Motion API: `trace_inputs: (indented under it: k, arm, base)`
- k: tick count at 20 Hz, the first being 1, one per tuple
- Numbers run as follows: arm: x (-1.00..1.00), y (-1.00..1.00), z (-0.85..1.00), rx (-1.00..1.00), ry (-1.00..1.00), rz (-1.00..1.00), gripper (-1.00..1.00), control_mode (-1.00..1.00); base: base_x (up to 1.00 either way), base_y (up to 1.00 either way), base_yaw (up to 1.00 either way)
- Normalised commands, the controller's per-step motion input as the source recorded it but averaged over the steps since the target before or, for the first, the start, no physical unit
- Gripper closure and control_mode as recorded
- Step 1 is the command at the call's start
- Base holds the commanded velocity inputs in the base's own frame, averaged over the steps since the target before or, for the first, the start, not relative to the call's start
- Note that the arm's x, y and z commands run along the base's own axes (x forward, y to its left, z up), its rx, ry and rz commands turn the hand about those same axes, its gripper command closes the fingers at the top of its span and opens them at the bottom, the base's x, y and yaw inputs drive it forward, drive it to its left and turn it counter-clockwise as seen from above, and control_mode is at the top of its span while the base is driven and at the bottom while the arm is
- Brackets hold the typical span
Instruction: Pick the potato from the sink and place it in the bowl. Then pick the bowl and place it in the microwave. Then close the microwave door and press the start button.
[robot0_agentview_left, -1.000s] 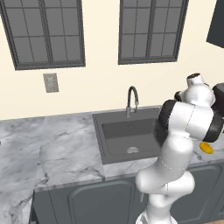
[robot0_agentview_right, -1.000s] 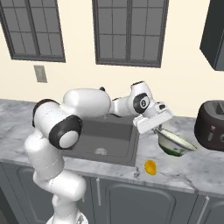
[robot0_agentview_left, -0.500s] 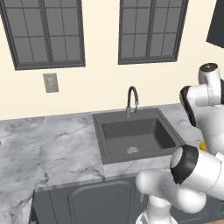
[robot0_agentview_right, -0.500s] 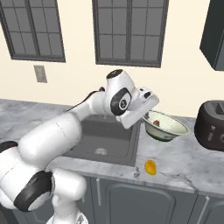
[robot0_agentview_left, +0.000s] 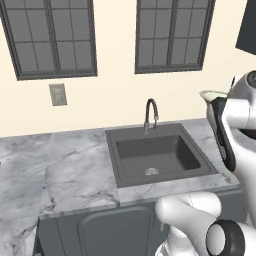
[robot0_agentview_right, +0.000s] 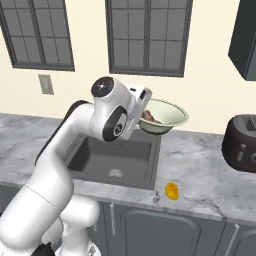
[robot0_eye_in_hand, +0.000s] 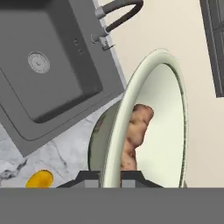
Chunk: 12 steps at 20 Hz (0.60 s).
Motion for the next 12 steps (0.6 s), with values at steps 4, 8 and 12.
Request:
trace_inputs:
  k: [4,8,12]
  arm:
    - [-0.11,0.59,0.98,0.00,-0.07,0.26,1.00,-1.00]
    - [-0.03,0.37,0.31,-0.06,-0.15,0.21,1.00,-1.00]
    - [-0.01,0.22,0.06,-0.04,-0.16,0.17,1.00,-1.00]
  base:
    - [0.00,0.00,0.00]
    - [0.00,0.00,0.00]
    - [0.00,0.00,0.00]
